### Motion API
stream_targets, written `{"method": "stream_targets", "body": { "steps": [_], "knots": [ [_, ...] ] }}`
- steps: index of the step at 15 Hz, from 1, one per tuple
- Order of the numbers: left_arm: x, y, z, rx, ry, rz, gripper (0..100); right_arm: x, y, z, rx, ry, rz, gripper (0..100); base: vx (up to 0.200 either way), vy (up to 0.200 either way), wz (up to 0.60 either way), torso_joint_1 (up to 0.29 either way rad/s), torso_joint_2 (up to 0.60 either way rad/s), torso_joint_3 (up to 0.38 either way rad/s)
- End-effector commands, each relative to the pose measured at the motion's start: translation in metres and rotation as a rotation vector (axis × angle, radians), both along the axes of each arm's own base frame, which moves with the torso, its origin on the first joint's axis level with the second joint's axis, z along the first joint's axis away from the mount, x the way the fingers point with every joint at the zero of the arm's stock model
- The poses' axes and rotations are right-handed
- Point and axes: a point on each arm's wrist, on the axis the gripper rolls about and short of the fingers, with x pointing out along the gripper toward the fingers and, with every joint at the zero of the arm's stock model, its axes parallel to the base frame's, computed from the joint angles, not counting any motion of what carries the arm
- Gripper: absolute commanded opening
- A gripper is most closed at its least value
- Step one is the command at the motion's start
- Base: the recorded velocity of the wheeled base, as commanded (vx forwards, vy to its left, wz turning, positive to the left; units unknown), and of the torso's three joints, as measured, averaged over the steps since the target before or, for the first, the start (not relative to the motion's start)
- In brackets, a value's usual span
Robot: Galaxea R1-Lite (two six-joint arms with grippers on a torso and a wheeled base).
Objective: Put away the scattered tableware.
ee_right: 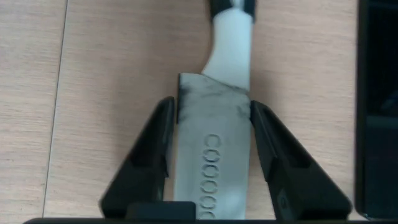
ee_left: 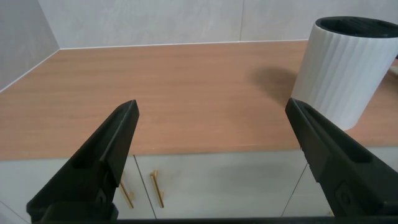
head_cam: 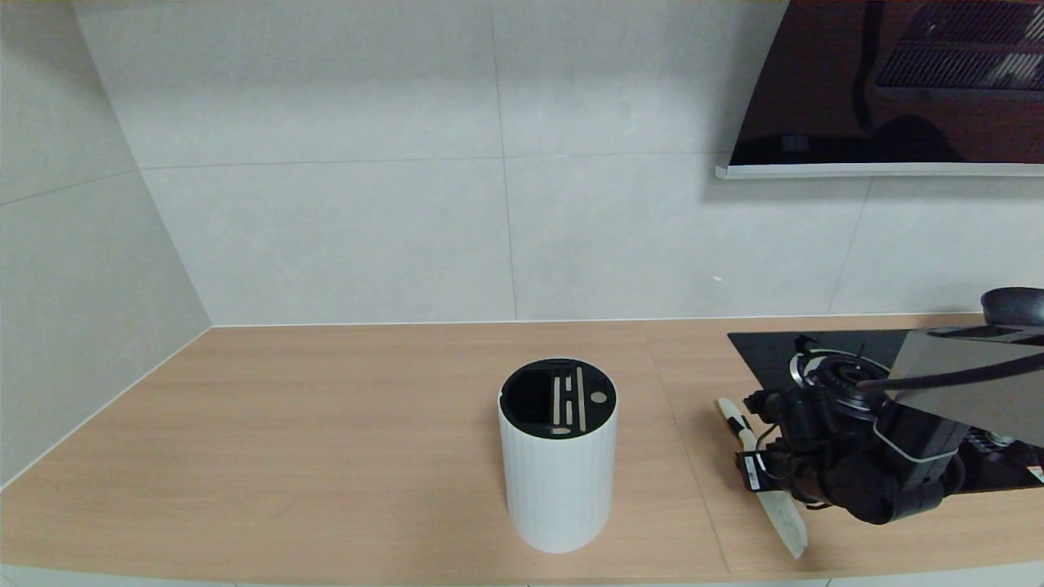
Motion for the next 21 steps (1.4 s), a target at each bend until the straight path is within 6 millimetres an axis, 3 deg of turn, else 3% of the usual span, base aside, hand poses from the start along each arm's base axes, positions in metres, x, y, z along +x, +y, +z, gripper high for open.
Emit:
{"method": "stream_targets", "body": {
  "steps": [1, 3, 6, 10, 15, 17, 18, 19, 21],
  "knots": [
    [0.000, 0.000, 0.000, 0.000, 0.002, 0.000, 100, 0.000, 0.000, 0.003, 0.003, -0.007, 0.000, 0, 0.000, 0.000, 0.00, 0.000, 0.00, 0.000],
    [0.000, 0.000, 0.000, 0.000, 0.000, 0.000, 100, 0.001, 0.000, 0.008, 0.005, -0.021, -0.002, 0, 0.000, 0.000, 0.00, 0.000, 0.00, 0.000],
    [0.000, 0.000, 0.000, 0.000, 0.000, 0.000, 100, -0.001, 0.001, 0.038, 0.040, -0.093, -0.019, 0, 0.000, 0.000, 0.00, 0.000, 0.00, 0.000],
    [0.000, 0.000, 0.000, 0.002, 0.000, 0.000, 100, -0.026, 0.003, 0.105, 0.084, -0.248, 0.012, 0, 0.000, 0.000, 0.00, 0.000, 0.00, 0.000],
    [0.000, 0.000, 0.000, 0.014, 0.002, -0.003, 100, -0.066, 0.030, 0.170, 0.165, -0.421, 0.159, 0, 0.000, 0.000, 0.00, 0.000, 0.00, 0.000],
    [0.000, 0.000, 0.000, 0.057, -0.001, -0.018, 100, -0.066, 0.038, 0.194, 0.191, -0.502, 0.187, 0, 0.000, 0.000, 0.00, 0.000, 0.00, 0.000],
    [-0.002, -0.002, 0.008, 0.075, -0.029, -0.091, 100, -0.067, 0.047, 0.207, 0.203, -0.536, 0.215, 0, 0.000, 0.000, 0.00, 0.000, 0.00, 0.000],
    [-0.006, -0.004, 0.031, 0.075, -0.056, -0.208, 100, -0.070, 0.056, 0.220, 0.211, -0.561, 0.248, 0, 0.000, 0.000, 0.00, 0.000, 0.00, 0.000],
    [0.004, -0.008, 0.090, 0.061, 0.003, -0.379, 100, -0.078, 0.078, 0.243, 0.247, -0.604, 0.314, 0, 0.000, 0.000, 0.00, 0.000, 0.00, 0.000]
  ]
}}
